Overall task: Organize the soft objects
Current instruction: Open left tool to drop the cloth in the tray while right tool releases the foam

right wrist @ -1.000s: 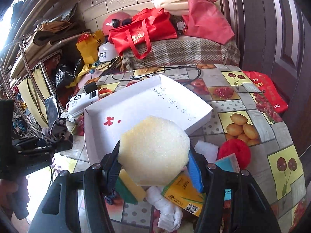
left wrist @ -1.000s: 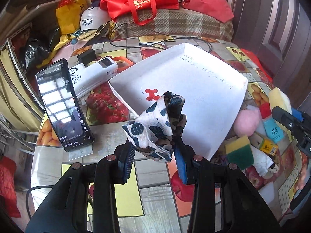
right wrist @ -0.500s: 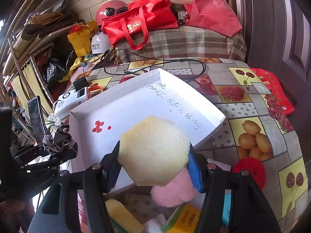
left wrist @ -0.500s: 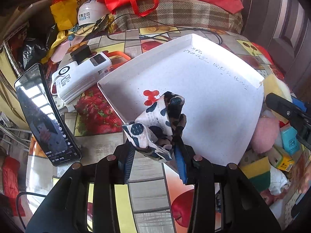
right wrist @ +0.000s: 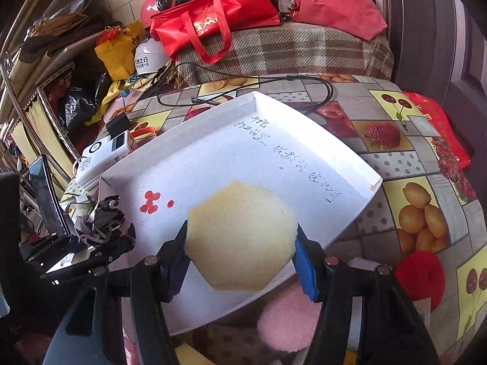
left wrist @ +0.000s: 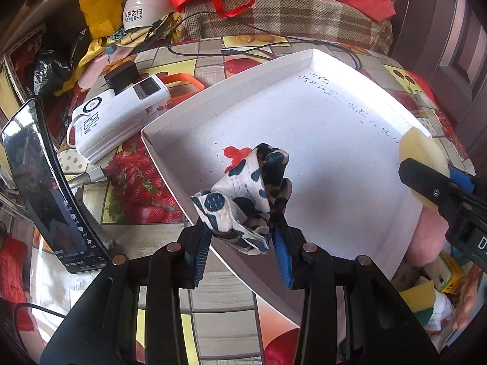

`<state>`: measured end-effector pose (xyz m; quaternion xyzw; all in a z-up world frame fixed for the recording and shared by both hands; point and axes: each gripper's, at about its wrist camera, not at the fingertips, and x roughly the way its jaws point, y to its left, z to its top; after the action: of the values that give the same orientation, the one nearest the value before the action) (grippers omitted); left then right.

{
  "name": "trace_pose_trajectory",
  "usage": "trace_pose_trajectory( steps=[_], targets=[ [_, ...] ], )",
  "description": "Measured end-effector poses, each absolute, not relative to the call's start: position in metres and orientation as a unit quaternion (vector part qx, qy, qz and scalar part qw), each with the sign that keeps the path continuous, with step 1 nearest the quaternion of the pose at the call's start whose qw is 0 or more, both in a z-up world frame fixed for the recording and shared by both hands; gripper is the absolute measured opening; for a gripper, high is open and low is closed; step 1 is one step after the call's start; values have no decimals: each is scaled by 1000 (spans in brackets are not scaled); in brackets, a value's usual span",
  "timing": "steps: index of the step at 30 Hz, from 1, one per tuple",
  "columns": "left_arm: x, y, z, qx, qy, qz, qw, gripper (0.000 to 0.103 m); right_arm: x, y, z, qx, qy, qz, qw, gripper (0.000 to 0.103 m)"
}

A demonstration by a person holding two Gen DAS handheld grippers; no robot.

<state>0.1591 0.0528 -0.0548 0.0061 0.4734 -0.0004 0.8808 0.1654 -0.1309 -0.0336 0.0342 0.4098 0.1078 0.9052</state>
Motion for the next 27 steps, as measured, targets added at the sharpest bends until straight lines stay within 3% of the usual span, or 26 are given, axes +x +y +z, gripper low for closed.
trace_pose_trajectory(
  steps=[3,5,6,7,8,16,27],
  targets=[
    [161,54,-57,5,471,4,882,42,170,-128,-36,39,414,110,903,63],
    [161,55,-57,0,464,-2,886,53,174,-128,-38,48,416,121,900,72],
    [160,54,-55,3,458,-7,889,71,174,-127,-38,52,416,127,899,88],
    [159,53,-53,10,452,-3,892,95,173,-127,-37,57,412,132,900,97],
    [157,53,-52,12,446,1,895,103,171,-128,-36,57,405,132,903,103],
    [128,63,-26,-11,415,12,910,103,137,-138,-8,54,353,147,922,103],
    [-28,133,97,-96,261,109,955,103,57,-202,44,28,250,192,949,103]
  ],
)
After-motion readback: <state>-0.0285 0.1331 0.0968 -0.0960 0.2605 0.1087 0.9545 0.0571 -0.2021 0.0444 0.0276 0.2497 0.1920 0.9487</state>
